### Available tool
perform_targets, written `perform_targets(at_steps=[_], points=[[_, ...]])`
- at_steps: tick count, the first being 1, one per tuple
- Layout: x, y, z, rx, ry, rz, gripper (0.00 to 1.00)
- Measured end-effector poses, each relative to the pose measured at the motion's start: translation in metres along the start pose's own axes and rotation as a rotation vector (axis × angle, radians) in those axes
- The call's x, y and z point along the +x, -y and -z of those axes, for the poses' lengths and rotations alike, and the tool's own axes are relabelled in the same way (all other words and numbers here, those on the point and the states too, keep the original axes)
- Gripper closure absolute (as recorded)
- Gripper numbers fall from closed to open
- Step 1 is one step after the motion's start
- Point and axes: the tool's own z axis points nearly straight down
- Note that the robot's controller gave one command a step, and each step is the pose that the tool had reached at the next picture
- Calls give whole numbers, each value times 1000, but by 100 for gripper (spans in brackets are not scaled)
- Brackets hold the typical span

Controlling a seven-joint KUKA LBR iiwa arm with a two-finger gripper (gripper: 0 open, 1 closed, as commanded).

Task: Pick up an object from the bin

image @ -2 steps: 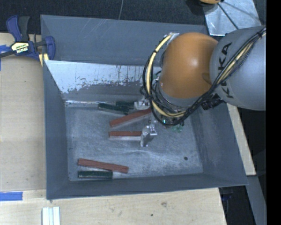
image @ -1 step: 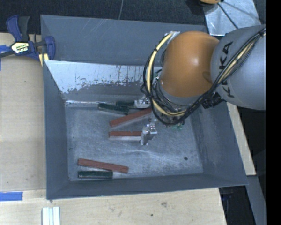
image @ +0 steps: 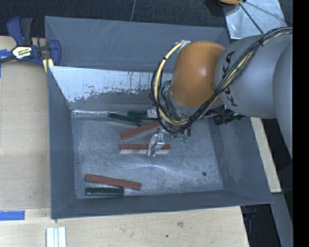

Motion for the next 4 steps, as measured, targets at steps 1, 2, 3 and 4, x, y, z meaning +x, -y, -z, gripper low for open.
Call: perform_targets(at_steps=[1,2,3,4], points=[[-31,8,3,0,1,41,0],[-24,-5,1,2,-4,-112,0],[-49,-13,-57,-2,3,-15,0],[-45,-11,-55,1,-1,-13,100]])
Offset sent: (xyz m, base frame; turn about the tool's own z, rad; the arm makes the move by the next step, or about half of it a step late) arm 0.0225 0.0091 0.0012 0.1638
